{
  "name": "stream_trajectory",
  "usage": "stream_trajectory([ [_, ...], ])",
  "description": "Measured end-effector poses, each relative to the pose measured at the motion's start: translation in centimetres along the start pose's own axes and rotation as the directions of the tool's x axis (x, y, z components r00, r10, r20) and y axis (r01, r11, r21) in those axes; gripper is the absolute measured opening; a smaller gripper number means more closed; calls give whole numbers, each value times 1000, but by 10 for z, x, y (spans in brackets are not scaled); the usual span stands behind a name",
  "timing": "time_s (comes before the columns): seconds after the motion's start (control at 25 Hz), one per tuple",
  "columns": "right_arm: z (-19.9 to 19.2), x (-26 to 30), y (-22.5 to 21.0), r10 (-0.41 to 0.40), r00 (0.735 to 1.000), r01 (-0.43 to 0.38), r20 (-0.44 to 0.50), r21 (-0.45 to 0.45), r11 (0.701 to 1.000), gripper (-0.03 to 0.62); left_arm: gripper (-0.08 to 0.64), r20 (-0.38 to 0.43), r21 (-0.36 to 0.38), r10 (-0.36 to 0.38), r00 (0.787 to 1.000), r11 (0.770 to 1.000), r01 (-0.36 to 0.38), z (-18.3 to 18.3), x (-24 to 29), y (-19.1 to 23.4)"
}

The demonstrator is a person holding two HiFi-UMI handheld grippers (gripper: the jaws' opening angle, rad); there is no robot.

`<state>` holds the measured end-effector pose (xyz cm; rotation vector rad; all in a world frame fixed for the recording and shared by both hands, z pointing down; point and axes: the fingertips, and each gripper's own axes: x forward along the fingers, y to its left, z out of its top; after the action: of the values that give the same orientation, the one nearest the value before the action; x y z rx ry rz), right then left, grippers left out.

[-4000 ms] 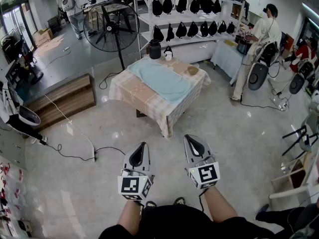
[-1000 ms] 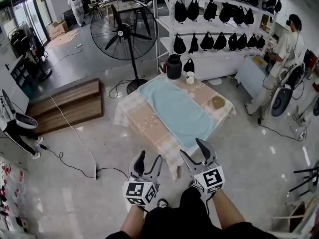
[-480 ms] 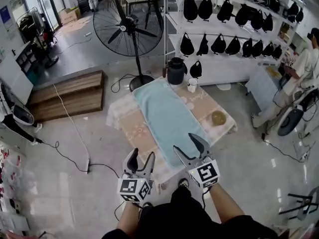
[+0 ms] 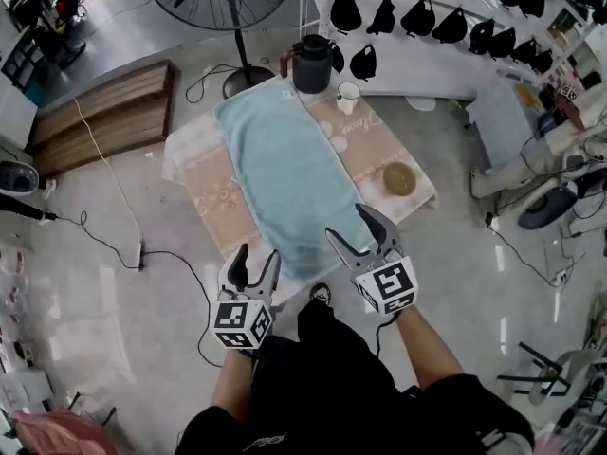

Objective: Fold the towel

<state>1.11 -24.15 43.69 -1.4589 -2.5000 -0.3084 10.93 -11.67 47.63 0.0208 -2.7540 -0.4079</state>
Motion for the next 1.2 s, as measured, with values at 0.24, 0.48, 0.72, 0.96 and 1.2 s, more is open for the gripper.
stream_trajectory([
  [0.24, -72, 9, -22, 30, 989, -25, -143, 33, 999, 270, 253, -181, -69, -4, 983, 998, -8, -79, 30, -3],
  [0.48, -141, 8, -41, 18, 964, 3, -266, 76, 997, 270, 253, -331, -83, -15, 944, 996, -13, -143, 47, -8],
  [0.72, -214, 6, -68, -20, 912, 65, -410, 96, 993, 270, 253, -454, -74, -10, 891, 997, -27, -195, 67, -7],
  [0.96, -271, 1, -87, -8, 837, 93, -547, 128, 987, 268, 253, -555, -96, 57, 830, 987, -131, -221, 67, 5],
  [1.2, -299, 2, -95, 17, 788, 108, -615, 165, 980, 267, 253, -628, -72, 58, 776, 989, -132, -236, 74, 8],
])
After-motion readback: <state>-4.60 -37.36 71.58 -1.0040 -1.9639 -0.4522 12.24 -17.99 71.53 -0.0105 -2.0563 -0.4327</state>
